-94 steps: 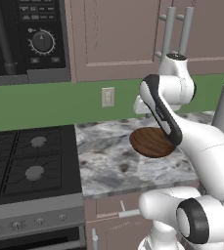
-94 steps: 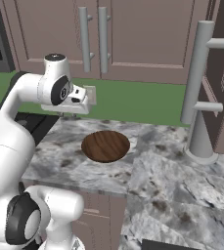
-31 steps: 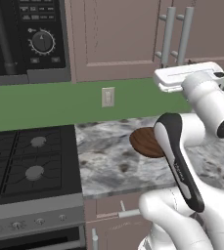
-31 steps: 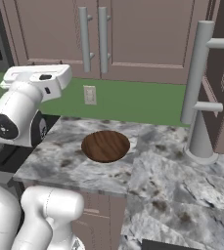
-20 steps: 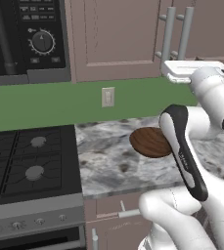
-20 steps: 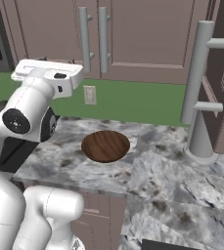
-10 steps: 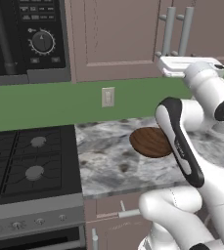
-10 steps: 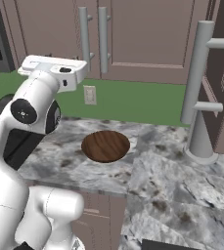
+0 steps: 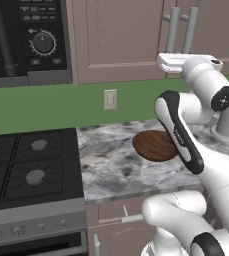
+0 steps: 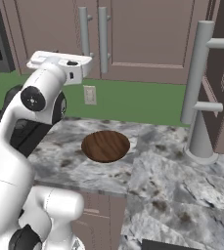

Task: Open the cabinet. Pick the peach and apple from the cabinet and place them into the bowl. Then close the cabinet.

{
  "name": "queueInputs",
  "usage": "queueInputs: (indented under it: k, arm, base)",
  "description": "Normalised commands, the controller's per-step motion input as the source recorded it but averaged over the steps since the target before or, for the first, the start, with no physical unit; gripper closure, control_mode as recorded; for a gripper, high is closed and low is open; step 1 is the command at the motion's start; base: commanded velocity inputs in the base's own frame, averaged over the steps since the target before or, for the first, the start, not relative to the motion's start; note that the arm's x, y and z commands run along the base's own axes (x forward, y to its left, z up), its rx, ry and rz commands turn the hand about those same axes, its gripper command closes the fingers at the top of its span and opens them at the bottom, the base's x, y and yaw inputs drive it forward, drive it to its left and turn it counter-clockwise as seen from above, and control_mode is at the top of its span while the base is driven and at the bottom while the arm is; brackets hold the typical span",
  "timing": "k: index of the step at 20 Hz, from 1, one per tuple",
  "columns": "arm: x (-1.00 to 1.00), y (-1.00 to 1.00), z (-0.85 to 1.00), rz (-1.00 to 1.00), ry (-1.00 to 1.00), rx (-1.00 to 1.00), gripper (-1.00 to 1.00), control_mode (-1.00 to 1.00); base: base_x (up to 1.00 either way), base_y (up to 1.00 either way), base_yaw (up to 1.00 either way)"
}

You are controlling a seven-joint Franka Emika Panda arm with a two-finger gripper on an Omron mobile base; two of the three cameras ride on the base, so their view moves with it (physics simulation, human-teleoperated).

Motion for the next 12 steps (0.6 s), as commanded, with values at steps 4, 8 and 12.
queueInputs:
  k: [4, 8, 12]
  arm:
    - [0.34, 0.0, 0.0, 0.0, 0.03, 0.0, -1.0, -1.0]
    - [0.38, -0.13, 0.0, 0.0, 0.04, 0.02, -1.0, -1.0]
    - [0.39, -0.27, 0.0, 0.0, 0.04, 0.07, -1.0, -1.0]
  base:
    - [0.0, 0.0, 0.0]
    - [0.0, 0.0, 0.0]
    - [0.0, 0.0, 0.0]
